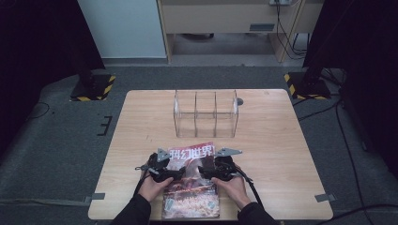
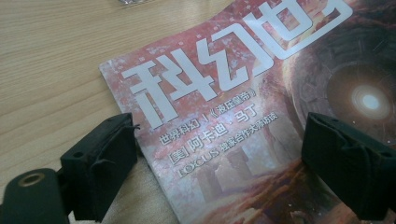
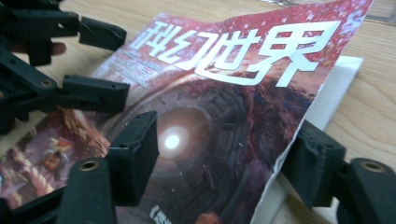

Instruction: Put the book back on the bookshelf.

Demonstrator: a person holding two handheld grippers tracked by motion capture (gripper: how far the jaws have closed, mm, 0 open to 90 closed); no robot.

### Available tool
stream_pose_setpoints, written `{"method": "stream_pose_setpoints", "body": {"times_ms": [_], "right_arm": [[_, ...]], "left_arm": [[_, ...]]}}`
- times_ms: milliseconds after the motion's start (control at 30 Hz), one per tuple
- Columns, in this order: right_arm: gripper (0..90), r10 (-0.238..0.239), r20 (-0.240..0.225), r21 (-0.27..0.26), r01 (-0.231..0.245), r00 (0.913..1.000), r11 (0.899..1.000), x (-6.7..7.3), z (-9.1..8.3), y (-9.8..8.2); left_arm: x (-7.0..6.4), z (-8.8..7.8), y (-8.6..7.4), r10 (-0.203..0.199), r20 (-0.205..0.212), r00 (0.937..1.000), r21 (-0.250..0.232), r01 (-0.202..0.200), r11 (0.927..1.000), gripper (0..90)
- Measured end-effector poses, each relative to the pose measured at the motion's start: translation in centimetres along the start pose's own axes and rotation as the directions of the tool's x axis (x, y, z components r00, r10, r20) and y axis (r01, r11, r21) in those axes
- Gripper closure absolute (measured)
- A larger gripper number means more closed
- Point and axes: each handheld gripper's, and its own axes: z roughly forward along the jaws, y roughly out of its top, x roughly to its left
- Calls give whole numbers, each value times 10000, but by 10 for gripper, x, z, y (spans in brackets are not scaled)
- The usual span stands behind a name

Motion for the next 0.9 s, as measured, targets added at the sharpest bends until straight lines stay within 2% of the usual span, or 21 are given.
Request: {"method": "stream_pose_setpoints", "body": {"times_ms": [67, 100, 200, 267, 400, 567, 833, 900], "right_arm": [[424, -22, 53, 42, 21, 10000, 10000, -1, 0, 1], [466, -139, 145, 39, 138, 9998, 9999, -2, 0, 1], [602, -107, 293, 94, 104, 9995, 9999, -5, -3, 2], [688, 87, 144, 86, -88, 9999, 9999, -8, -5, 2], [820, 236, -231, -114, -238, 9995, 9997, -9, -9, 4], [873, 135, -658, -432, -164, 9977, 9989, -7, -14, 6], [883, -148, -1657, -1307, -71, 9861, 9914, -7, -29, 12], [883, -342, -1771, -1497, 74, 9836, 9887, -7, -34, 13]], "left_arm": [[0, 0, 0, -1, 14, 10000, 1, 1, 10000, 93], [0, 0, 0, -13, 20, 10000, -5, 13, 10000, 94], [1, 0, 0, -22, 55, 10000, -40, 22, 10000, 95], [2, -1, 0, -20, 74, 10000, 0, 20, 10000, 105], [6, -5, 1, -453, 138, 9989, 1, 453, 9990, 158], [8, -7, 1, -684, 240, 9974, -45, 685, 9976, 177], [7, -9, 1, -704, 624, 9956, -176, 716, 9973, 156], [7, -9, 1, -860, 818, 9929, -241, 883, 9958, 143]]}}
